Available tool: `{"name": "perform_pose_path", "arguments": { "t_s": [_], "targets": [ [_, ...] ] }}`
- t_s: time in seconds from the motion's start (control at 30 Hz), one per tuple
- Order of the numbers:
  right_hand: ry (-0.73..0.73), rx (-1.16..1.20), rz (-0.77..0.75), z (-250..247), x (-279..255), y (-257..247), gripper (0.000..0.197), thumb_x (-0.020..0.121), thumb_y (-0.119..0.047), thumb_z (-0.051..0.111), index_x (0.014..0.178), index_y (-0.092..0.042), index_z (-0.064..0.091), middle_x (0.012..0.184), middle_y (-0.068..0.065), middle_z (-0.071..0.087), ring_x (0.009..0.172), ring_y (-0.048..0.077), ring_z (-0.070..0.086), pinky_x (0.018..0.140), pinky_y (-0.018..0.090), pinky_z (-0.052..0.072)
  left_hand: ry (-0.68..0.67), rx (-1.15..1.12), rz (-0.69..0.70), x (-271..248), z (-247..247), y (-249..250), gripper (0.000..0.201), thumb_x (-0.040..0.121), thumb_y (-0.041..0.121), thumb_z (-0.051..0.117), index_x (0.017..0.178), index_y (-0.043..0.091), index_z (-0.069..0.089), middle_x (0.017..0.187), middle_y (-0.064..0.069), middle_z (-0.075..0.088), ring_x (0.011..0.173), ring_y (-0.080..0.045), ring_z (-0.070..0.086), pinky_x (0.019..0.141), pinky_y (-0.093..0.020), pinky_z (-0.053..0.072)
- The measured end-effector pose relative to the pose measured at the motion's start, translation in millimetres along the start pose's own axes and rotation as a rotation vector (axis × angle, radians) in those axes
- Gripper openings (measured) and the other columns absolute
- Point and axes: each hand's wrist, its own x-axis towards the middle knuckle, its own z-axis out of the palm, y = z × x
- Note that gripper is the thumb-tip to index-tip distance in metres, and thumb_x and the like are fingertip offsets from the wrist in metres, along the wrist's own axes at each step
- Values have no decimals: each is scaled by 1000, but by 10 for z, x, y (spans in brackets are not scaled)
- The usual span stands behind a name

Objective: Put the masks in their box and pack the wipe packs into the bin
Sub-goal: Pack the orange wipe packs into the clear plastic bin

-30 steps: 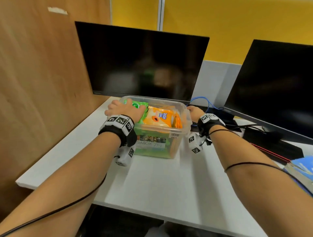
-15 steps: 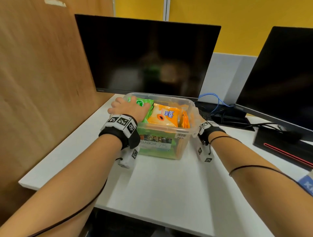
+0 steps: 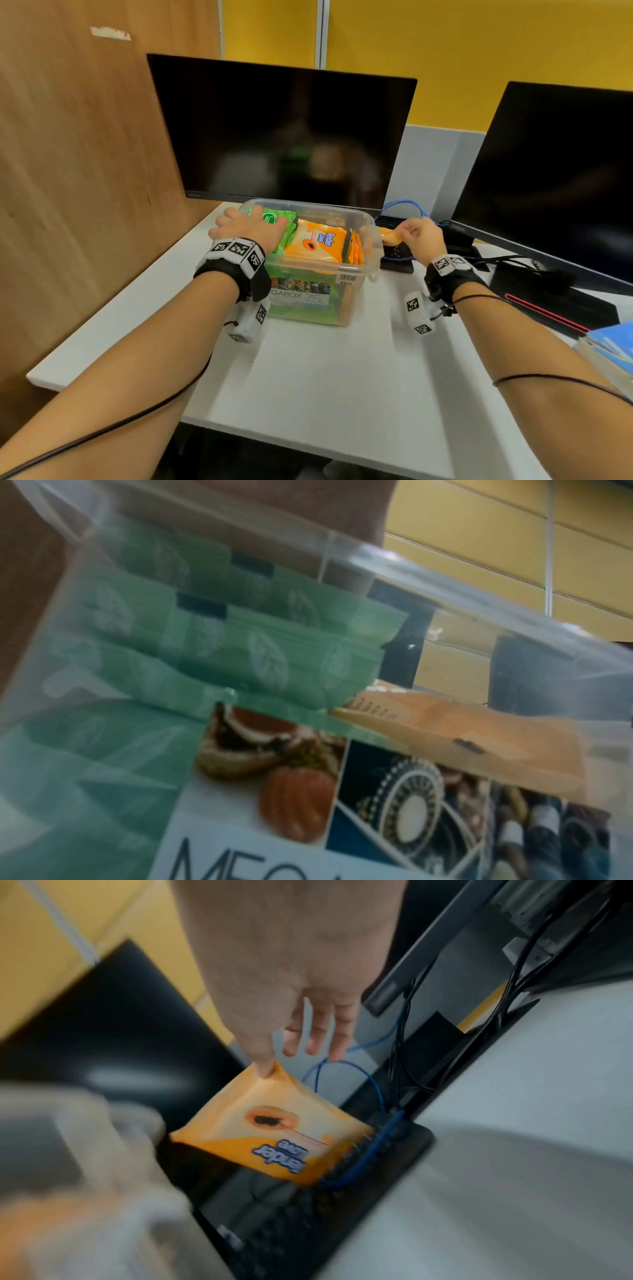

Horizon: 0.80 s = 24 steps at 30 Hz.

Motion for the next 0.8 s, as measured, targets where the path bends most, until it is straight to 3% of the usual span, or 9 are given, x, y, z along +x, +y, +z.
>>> {"name": "perform_pose_path", "arguments": {
  "t_s": [0.07, 0.17, 0.3, 0.47, 0.57, 0.63, 0.67, 0.73, 0.8],
  "targets": [
    [53, 92, 49, -256, 80, 24, 19, 90, -20, 54, 95, -11, 70, 95, 7, 66, 90, 22, 61, 82, 33, 49, -4, -5, -2, -11, -11, 2, 66, 85, 65, 25, 140, 30, 36, 134, -19, 41, 121, -37, 40, 96, -49, 33],
    [141, 204, 85, -587, 219, 14, 18, 84, -30, 51, 82, -21, 66, 94, 12, 70, 89, 27, 68, 82, 47, 57, 0, -8, 5, -50, -22, -10, 65, 86, 63, 25, 140, 30, 36, 133, -19, 42, 120, -37, 41, 94, -48, 34],
    [262, 548, 84, -990, 107, -587, 19, 90, -14, 52, 79, -11, 67, 80, 9, 67, 63, 15, 64, 57, 29, 55, 8, -17, 19, -100, -29, -17, 63, 87, 63, 26, 139, 30, 37, 132, -19, 41, 120, -36, 41, 93, -47, 34],
    [56, 989, 139, -868, 22, -1241, 27, 93, 5, 47, 68, -4, 52, 64, 8, 52, 44, 10, 52, 42, 20, 43, -35, -50, 10, -128, -25, 40, 54, 92, 51, 23, 139, 30, 38, 136, -19, 39, 124, -36, 37, 97, -48, 31],
    [-271, 481, 125, -499, -103, -1335, 12, 91, -3, 53, 99, 0, 62, 85, 8, 59, 78, 21, 66, 63, 23, 54, -19, -114, -23, -115, -31, 56, 50, 96, 39, 17, 137, 24, 42, 138, -19, 39, 125, -36, 36, 100, -48, 29],
    [-403, -115, 72, -307, -230, -1360, 36, 94, -26, 54, 121, -3, 58, 93, 8, 60, 86, 25, 60, 74, 28, 50, -6, -156, -41, -132, -35, 51, 52, 97, 37, 15, 136, 18, 43, 139, -18, 39, 125, -36, 36, 101, -48, 28],
    [-436, -248, 26, -251, -313, -1397, 45, 94, -39, 51, 124, -6, 57, 102, 8, 62, 93, 26, 59, 81, 31, 49, 2, -164, -38, -141, -35, 46, 52, 97, 38, 15, 136, 18, 43, 139, -18, 40, 126, -36, 36, 102, -48, 28],
    [-582, -247, -74, -171, -422, -1461, 58, 94, -53, 47, 137, -13, 48, 131, 8, 56, 118, 28, 54, 100, 39, 44, 3, -144, -2, -150, -36, 40, 53, 95, 45, 17, 139, 26, 40, 139, -18, 39, 126, -36, 37, 101, -48, 29],
    [-740, -301, -131, -116, -492, -1508, 68, 88, -61, 52, 147, -34, 31, 148, 0, 41, 131, 26, 43, 105, 38, 38, -23, -80, 39, -142, -33, 31, 60, 90, 59, 23, 141, 31, 38, 137, -18, 40, 124, -37, 38, 99, -48, 30]
  ]
}}
